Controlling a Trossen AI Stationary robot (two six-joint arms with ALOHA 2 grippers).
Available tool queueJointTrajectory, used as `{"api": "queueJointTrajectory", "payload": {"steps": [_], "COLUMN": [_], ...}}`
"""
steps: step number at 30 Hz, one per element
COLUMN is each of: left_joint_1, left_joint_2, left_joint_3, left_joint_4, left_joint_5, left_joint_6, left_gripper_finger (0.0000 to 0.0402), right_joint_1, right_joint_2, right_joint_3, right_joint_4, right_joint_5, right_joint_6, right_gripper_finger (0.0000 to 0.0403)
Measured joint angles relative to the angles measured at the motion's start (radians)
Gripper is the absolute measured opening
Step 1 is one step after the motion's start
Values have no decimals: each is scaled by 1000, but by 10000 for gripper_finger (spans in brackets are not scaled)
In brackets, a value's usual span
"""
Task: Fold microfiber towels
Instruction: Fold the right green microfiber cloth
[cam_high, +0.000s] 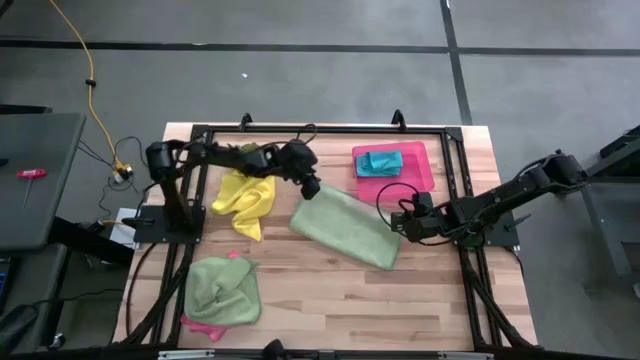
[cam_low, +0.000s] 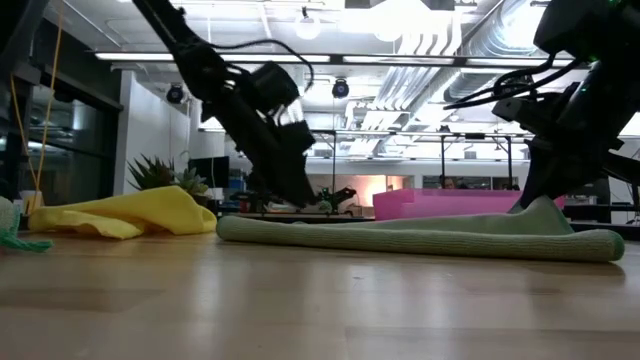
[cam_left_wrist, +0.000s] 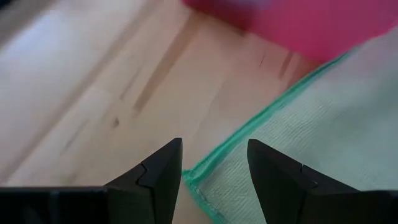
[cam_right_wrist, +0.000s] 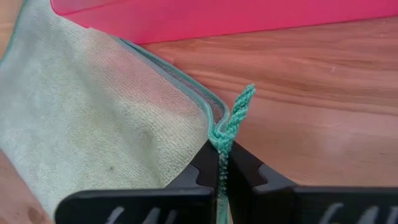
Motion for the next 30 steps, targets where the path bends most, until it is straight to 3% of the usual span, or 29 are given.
{"api": "queueJointTrajectory", "payload": {"steps": [4, 25, 30], "left_joint_1": [10, 3, -23], "left_joint_2": [34, 104, 105], "left_joint_3": [35, 29, 30], "left_joint_4": [-35, -79, -133], "left_joint_5": [73, 124, 69], "left_joint_6": [1, 53, 103], "left_gripper_finger": [170, 169, 125], "right_joint_1": [0, 0, 1], "right_joint_2": [0, 0, 0], "right_joint_3": [0, 0, 0], "right_joint_4": [0, 2, 0], "right_joint_5": [0, 0, 0], "right_joint_6": [0, -19, -27], "right_gripper_finger": [0, 0, 0]}}
